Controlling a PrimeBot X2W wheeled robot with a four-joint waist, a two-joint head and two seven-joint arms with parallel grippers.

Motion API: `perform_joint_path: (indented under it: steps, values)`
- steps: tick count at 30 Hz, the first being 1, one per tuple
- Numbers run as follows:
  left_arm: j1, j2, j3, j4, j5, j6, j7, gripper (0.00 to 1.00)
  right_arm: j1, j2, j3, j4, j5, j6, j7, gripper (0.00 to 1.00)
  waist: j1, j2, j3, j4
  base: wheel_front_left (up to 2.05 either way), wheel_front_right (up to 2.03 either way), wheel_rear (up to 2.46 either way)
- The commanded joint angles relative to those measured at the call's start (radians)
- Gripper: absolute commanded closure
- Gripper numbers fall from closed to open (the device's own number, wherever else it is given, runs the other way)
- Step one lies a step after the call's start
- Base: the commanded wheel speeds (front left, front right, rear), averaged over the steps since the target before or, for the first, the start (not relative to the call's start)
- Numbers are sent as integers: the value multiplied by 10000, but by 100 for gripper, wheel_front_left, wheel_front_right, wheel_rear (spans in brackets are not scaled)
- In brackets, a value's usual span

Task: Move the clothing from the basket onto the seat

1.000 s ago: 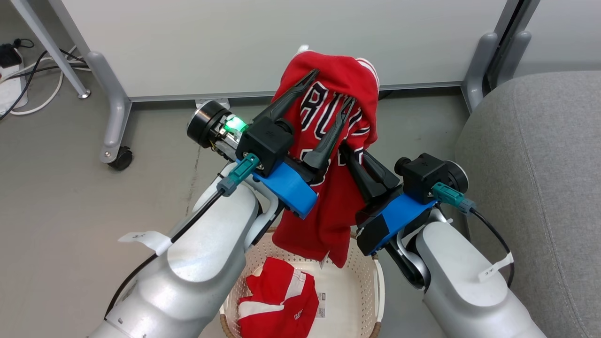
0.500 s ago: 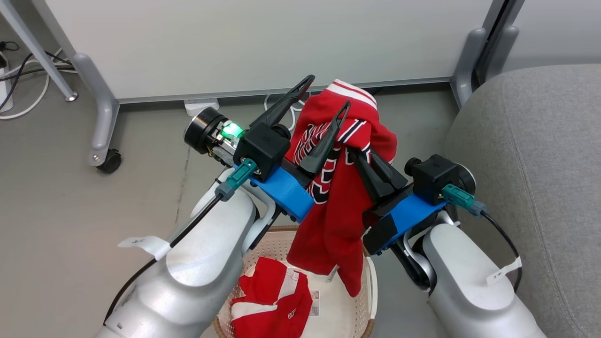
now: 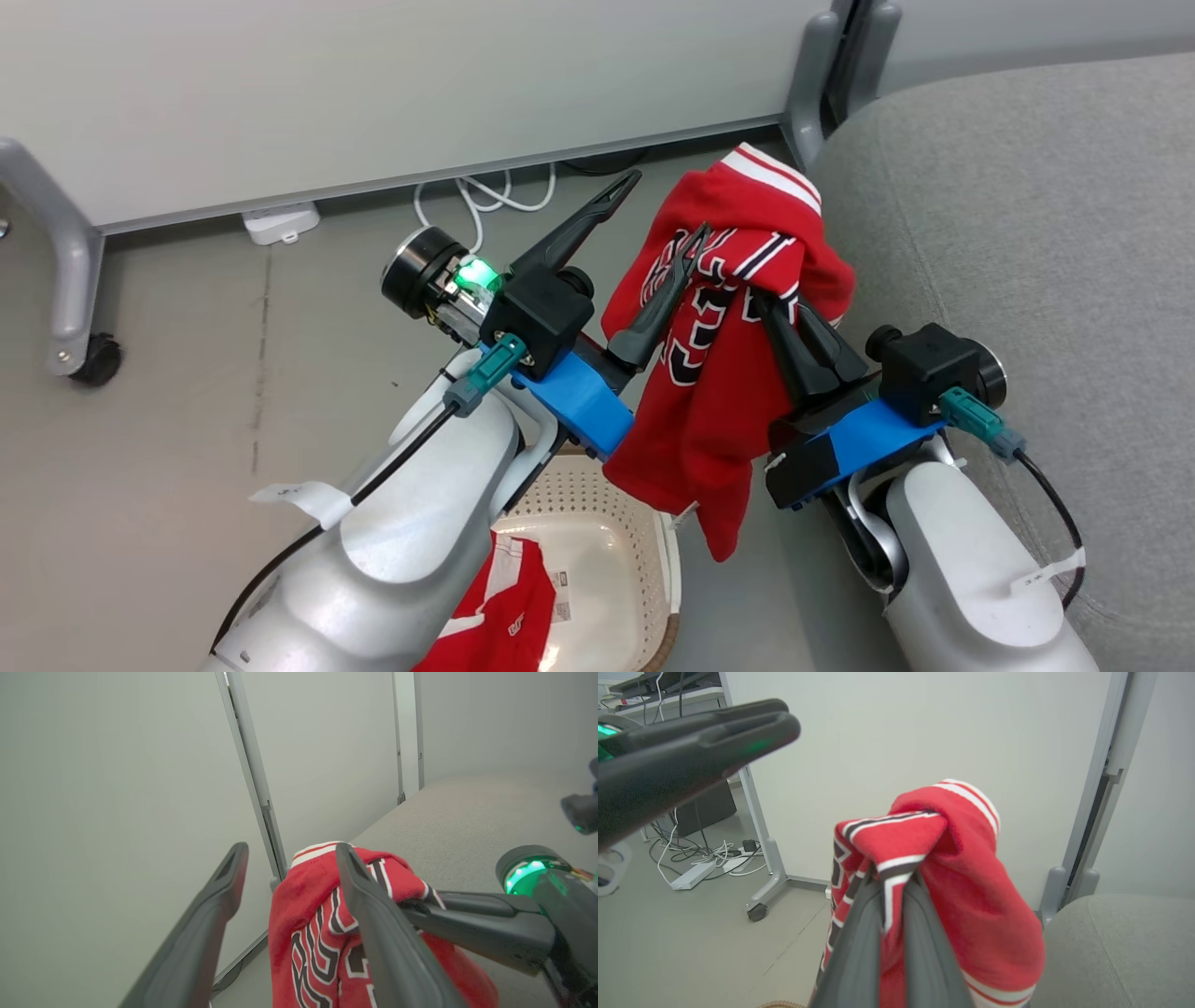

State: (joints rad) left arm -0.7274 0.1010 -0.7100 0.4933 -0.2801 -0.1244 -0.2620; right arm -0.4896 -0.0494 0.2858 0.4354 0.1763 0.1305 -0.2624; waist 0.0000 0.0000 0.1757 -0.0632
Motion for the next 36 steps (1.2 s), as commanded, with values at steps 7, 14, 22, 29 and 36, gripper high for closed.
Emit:
perform_joint_path:
  steps: [7, 14, 22, 29, 36]
  values:
    - [-83, 114, -339, 76, 14, -59, -45, 0, 443, -11, -619, -681, -255, 5, -38, 100, 0, 0, 339, -1192, 0, 0, 0]
    - [-127, 145, -605, 103, -61, -53, -45, 0, 764, -12, -1005, -1227, -191, 5, -38, 100, 0, 0, 552, -2078, 0, 0, 0]
    - [-294, 213, -976, 197, -130, -58, -37, 0, 1368, -8, -1432, -1759, -190, 5, -38, 100, 0, 0, 760, -2944, 0, 0, 0]
    - [-341, 226, -1238, 248, -252, -61, -37, 0, 1698, -6, -1691, -1934, -71, 5, -38, 100, 0, 0, 845, -3251, 0, 0, 0]
    - [-382, 297, -1267, 126, -364, -63, -37, 0, 1609, -8, -1803, -2290, 100, 5, -38, 100, 0, 0, 859, -3222, 0, 0, 0]
